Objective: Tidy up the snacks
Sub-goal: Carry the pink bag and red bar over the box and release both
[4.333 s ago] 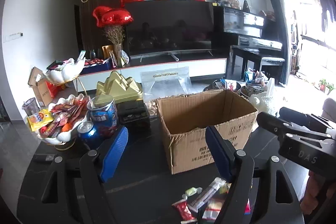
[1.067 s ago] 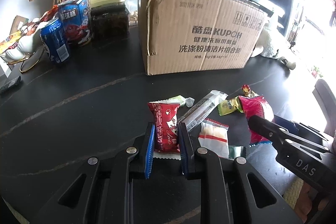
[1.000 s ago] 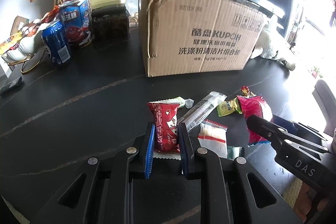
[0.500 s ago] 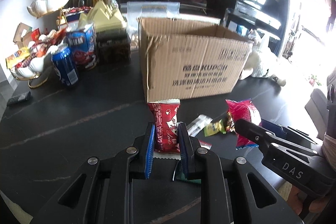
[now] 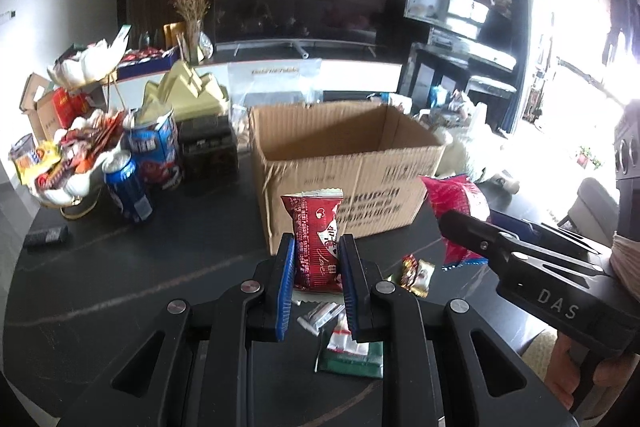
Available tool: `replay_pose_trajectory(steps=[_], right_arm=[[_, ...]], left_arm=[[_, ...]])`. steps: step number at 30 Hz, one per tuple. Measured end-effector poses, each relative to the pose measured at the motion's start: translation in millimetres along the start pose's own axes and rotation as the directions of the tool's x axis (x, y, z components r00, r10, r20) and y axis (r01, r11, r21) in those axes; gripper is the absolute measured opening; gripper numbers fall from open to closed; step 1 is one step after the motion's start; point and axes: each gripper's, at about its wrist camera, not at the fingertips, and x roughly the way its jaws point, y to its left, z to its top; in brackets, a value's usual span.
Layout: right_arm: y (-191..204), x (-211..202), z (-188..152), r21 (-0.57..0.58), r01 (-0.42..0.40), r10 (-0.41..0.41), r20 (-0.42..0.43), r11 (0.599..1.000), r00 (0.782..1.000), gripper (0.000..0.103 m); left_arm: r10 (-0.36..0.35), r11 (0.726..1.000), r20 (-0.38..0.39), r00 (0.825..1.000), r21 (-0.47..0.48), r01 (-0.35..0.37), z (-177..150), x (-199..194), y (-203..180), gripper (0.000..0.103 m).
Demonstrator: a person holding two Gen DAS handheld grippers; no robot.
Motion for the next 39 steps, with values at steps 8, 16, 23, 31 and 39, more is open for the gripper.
replay_pose_trajectory(steps=[8,16,23,31,39], right_arm=[[5,-10,32,-0.030,-0.005,0.005,0.013,1.000,1.000,0.038],[3,-10,64,-0.045,0.016,-0.015,0.027,0.999,1.000,0.038],[4,5,86,-0.072,0.038,-0.037,0.010,0.997,0.999,0.038],[-1,35,109,-0.091,0.054,-0.055,-0.005,0.994,0.998,0.039],[-18,79,122,-0.074,0.053,-0.057,-0.054,0.996,0.997,0.039]], left_arm=[[-0.009,1.000,0.021,1.000,0.028,0.009,33,-11,-4,0.022],[-0.007,0.998,0.028,1.000,0.056,0.005,62,-10,-8,0.022],[-0.039,0.999,-0.025,0.999,0.020,0.039,91,14,2,0.022],[-0.057,0.998,-0.079,0.995,0.016,0.058,108,54,9,0.022],[-0.044,0.999,-0.120,0.992,0.009,0.045,115,100,15,0.023]])
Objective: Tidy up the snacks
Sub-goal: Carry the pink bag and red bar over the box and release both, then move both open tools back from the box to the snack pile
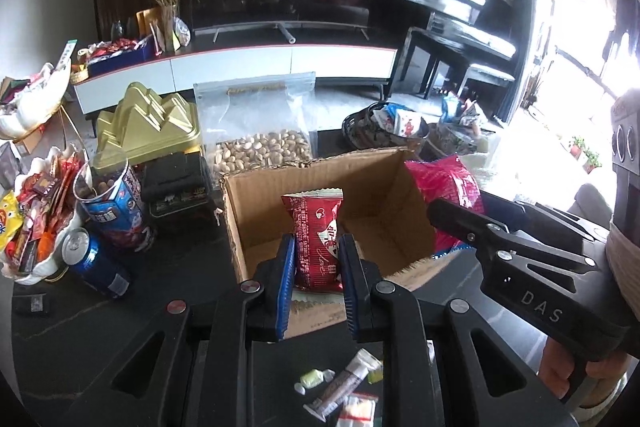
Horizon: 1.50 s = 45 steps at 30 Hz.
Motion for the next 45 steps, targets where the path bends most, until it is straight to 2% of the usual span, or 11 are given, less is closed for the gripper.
replay_pose_trajectory(steps=[3,6,8,12,22,30,38,45], right_arm=[[-5,14,1,0.001,0.007,-0.007,-0.013,1.000,1.000,0.039],[-10,25,2,0.009,0.008,-0.008,-0.019,1.000,1.000,0.039],[-13,29,0,0.012,0.016,-0.015,-0.029,1.000,0.999,0.047],[-11,24,-10,-0.002,0.033,-0.033,-0.016,0.999,0.999,0.048],[-9,-20,-38,0.038,-0.007,0.005,0.035,0.999,0.999,0.048],[-7,-48,-74,0.038,-0.024,0.022,0.054,0.999,0.998,0.048],[-7,-58,-108,0.044,-0.029,0.027,0.049,0.999,0.998,0.048],[-20,-39,-137,0.119,-0.039,0.040,-0.004,0.992,0.999,0.048]], left_arm=[[0.006,1.000,-0.010,1.000,-0.006,-0.006,4,13,1,0.024],[0.053,0.999,0.009,0.999,0.003,-0.053,6,19,1,0.033],[0.073,0.997,0.016,0.997,0.019,-0.073,5,20,1,0.035],[0.082,0.996,0.048,0.995,0.030,-0.083,-5,11,0,0.040],[0.045,0.996,0.119,0.992,0.070,-0.053,-32,-34,-21,0.042],[0.033,0.993,0.159,0.987,0.110,-0.051,-65,-61,-40,0.043],[0.034,0.988,0.155,0.987,0.143,-0.056,-97,-65,-47,0.043],[0.012,0.985,0.120,0.993,0.169,-0.032,-121,-48,-55,0.043]])
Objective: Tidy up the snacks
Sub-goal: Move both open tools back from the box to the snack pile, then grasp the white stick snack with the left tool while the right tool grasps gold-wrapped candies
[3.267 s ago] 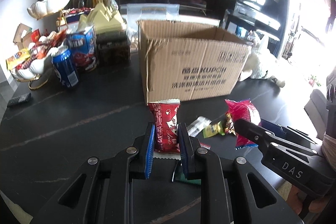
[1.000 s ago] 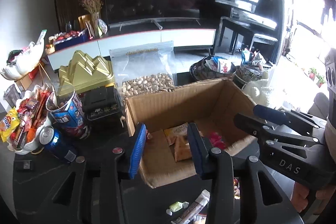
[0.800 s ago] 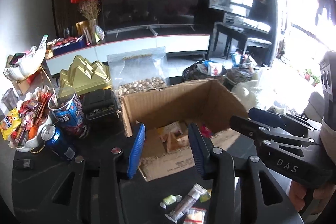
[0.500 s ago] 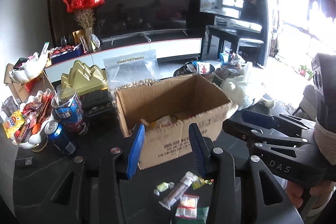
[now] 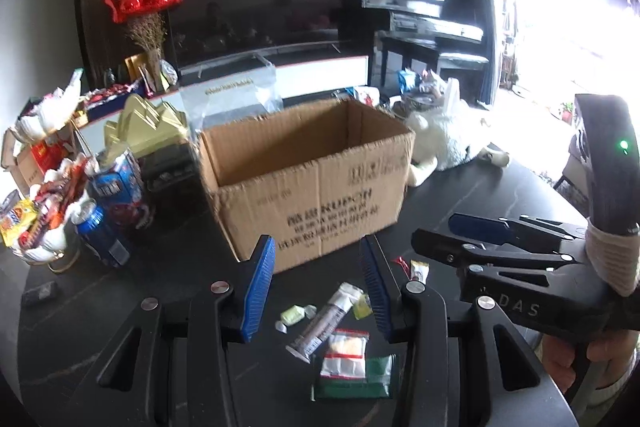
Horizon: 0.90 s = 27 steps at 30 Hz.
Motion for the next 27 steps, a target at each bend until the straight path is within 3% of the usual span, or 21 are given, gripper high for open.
replay_pose_trajectory(steps=[13,27], right_arm=[[-15,36,-26,0.037,0.010,-0.007,-0.088,0.999,0.996,0.048],[-19,69,-43,0.000,0.086,-0.085,-0.161,0.996,0.983,0.048]], left_arm=[[-0.057,0.998,-0.112,0.992,-0.003,0.057,-36,49,-7,0.043],[-0.142,0.990,-0.227,0.964,-0.048,0.135,-68,97,2,0.043]])
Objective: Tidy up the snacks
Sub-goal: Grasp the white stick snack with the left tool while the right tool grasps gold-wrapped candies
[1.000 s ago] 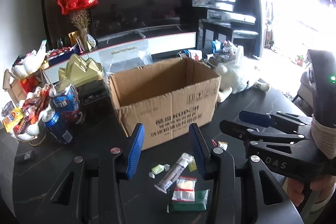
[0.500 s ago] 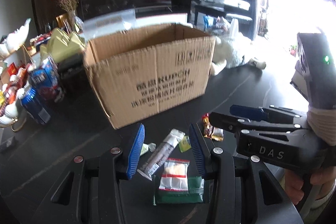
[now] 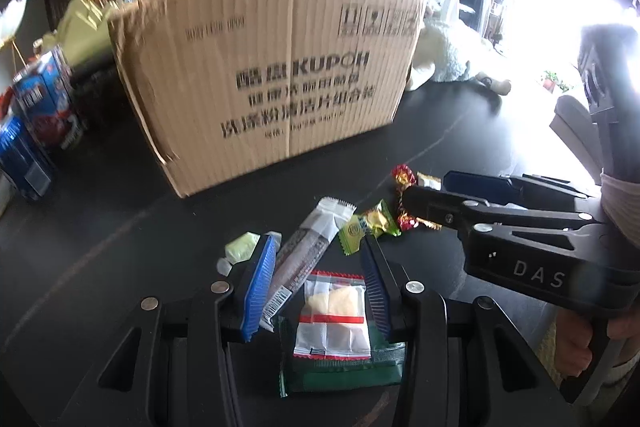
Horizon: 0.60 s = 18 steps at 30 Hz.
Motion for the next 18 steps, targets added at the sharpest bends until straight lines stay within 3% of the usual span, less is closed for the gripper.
replay_pose_trajectory(steps=[8,18], right_arm=[[-2,11,1,-0.009,0.028,-0.028,-0.009,1.000,1.000,0.048],[-3,24,3,-0.010,0.023,-0.023,-0.039,1.000,0.999,0.042]], left_arm=[[-0.016,1.000,-0.040,0.999,-0.018,0.016,-6,18,8,0.041],[0.017,1.000,-0.053,0.998,-0.019,-0.018,-7,30,12,0.035]])
